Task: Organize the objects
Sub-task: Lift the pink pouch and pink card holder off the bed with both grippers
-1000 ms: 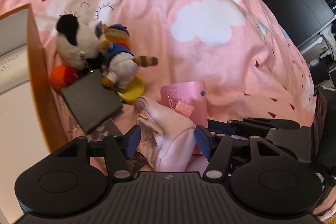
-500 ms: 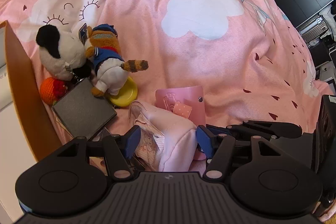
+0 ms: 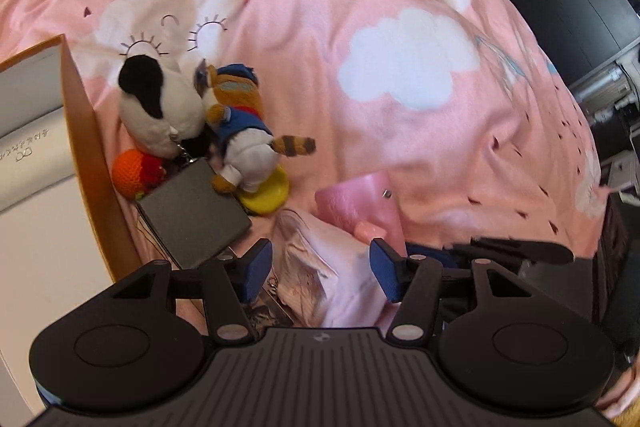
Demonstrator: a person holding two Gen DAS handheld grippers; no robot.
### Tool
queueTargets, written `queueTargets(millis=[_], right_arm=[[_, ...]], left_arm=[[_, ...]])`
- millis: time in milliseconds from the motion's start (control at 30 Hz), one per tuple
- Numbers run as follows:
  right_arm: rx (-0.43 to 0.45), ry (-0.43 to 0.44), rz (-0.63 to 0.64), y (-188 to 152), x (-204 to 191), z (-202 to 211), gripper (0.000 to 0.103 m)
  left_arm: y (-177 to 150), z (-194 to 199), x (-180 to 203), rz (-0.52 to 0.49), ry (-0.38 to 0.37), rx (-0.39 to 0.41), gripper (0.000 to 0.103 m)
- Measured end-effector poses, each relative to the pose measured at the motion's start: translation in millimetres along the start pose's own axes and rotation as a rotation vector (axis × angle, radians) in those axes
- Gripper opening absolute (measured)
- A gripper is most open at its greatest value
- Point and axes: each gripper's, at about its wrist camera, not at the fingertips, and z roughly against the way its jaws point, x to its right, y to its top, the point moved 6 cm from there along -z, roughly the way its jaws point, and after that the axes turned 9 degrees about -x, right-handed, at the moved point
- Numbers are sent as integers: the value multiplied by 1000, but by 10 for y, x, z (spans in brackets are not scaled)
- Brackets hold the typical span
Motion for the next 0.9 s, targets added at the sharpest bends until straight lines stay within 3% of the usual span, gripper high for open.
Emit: queueTargets(millis=[167,400,900], right_arm=[[-25,38,49,-21,-179,-10,19],[-43,5,70,-20,-193,-93,19],[-77,-13,48,-18,-99,-254,19]], left_arm=[[-22,-166,-102,51,-4,-51,66],[-12,-335,-225,108,-13,-90,65],[-115,-525,-115,6,36,-149,52]])
